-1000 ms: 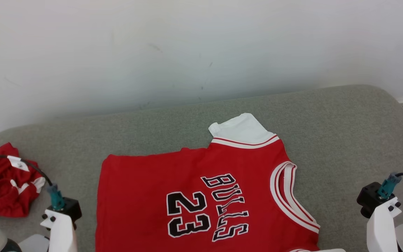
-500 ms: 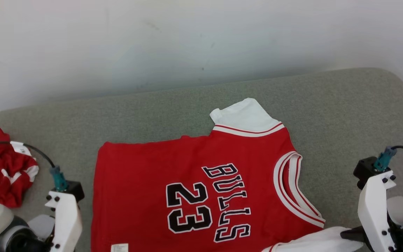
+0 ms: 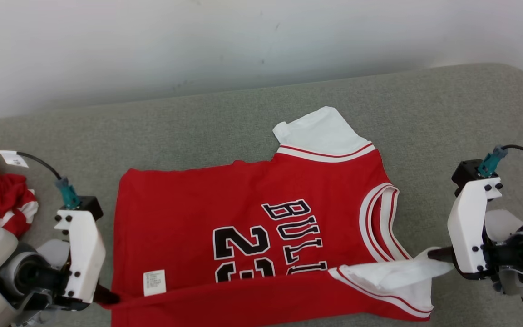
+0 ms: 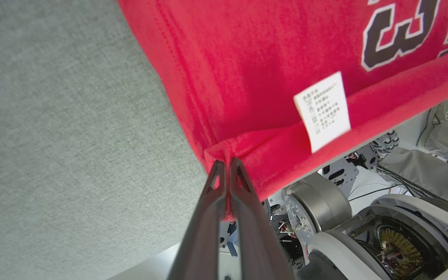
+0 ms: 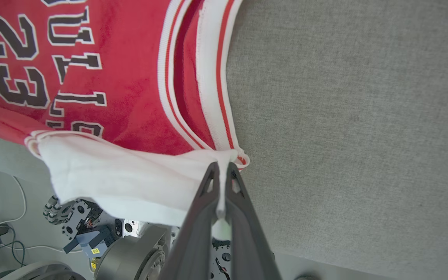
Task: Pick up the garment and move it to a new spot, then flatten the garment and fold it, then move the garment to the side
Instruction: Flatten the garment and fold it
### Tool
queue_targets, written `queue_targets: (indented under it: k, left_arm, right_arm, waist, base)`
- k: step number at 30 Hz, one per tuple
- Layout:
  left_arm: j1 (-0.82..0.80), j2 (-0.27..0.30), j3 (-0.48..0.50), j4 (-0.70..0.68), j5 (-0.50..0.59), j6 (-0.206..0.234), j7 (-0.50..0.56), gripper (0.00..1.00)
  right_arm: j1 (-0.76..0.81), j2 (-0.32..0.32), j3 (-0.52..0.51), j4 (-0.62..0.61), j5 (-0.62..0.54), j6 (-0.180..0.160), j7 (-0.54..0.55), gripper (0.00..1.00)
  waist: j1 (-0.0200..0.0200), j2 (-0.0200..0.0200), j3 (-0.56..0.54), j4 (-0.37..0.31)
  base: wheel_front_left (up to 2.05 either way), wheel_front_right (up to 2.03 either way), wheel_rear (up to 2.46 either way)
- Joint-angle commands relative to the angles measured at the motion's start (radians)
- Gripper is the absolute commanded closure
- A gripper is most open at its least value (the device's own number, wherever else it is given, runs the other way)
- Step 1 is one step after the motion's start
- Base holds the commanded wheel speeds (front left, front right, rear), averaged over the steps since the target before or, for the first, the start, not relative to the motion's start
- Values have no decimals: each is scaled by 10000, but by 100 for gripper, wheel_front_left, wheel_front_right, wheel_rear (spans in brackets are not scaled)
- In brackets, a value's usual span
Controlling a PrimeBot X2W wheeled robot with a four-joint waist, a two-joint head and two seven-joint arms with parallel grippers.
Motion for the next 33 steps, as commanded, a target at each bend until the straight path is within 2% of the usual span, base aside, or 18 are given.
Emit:
queue_targets:
  k: [1,3,4,5,6,7,8,9,13,16,18,22,28,31,33]
  left_arm:
    - [-66,-80,24,110,3,-38,-45,100]
    - [-204,-148,55,290,68,-116,-141,100]
    - [-233,-180,58,376,101,-173,-174,95]
    - [-256,-220,52,458,120,-189,-171,76]
    - [-296,-271,67,530,139,-238,-224,40]
    - [-315,-312,67,594,144,-267,-266,0]
    - [-330,-359,54,651,150,-291,-271,0]
    - [-344,-411,83,705,128,-332,-341,0]
    - [-370,-542,137,896,198,-411,-664,0]
    - [-514,-385,67,856,861,-593,-1288,0]
    - [-484,-418,89,784,1195,-755,-1877,0]
    - [-211,-463,452,598,1617,-873,-3497,0]
    - [517,-469,869,228,2590,-399,-6311,0]
    - [890,-482,1090,-133,3212,87,-7777,0]
    - [1193,-516,1327,-380,3573,577,-8840,0]
  right_arm:
    - [-181,33,-14,158,-117,2,-144,100]
    - [-385,107,-4,432,-177,2,-387,100]
    - [-456,142,18,573,-191,2,-507,100]
    - [-530,169,26,697,-235,2,-663,100]
    - [-610,206,29,820,-248,2,-824,81]
    - [-661,253,49,939,-243,3,-1001,63]
    - [-702,290,77,1079,-228,2,-1200,51]
    - [-742,314,119,1191,-219,2,-1400,2]
    - [-843,345,228,1624,-269,2,-2288,0]
    - [-924,341,349,1732,-118,2,-3214,0]
    - [-971,208,505,1593,-81,2,-4145,0]
    - [-786,27,610,1184,-35,2,-6733,0]
    - [-22,-172,516,655,-601,2,-10450,0]
    - [586,-213,373,208,-673,2,-11862,0]
    - [1049,-209,153,-161,-757,2,-12724,0]
  waist:
    - [-2,-1,35,6]
    - [-2,-1,75,11]
    - [-2,-1,80,9]
    - [-2,-1,80,11]
    - [-2,-1,77,16]
    - [-2,-1,72,23]
    - [-2,-1,58,29]
    - [-2,-1,34,37]
    - [-2,-1,-106,53]
    - [-2,-1,-250,42]
    - [-2,-1,-383,59]
    - [-2,-1,-691,88]
    - [-2,-1,-1131,170]
    - [-2,-1,-1261,277]
    - [-2,-1,-1324,329]
  base:
    - [0,0,0]
    - [0,0,0]
    - [0,0,0]
    - [0,0,0]
    - [0,0,0]
    - [0,0,0]
    - [0,0,0]
    - [0,0,0]
    - [0,0,0]
    - [0,0,0]
    - [0,0,0]
    - [0,0,0]
    - [0,0,0]
    - [0,0,0]
    - [0,0,0]
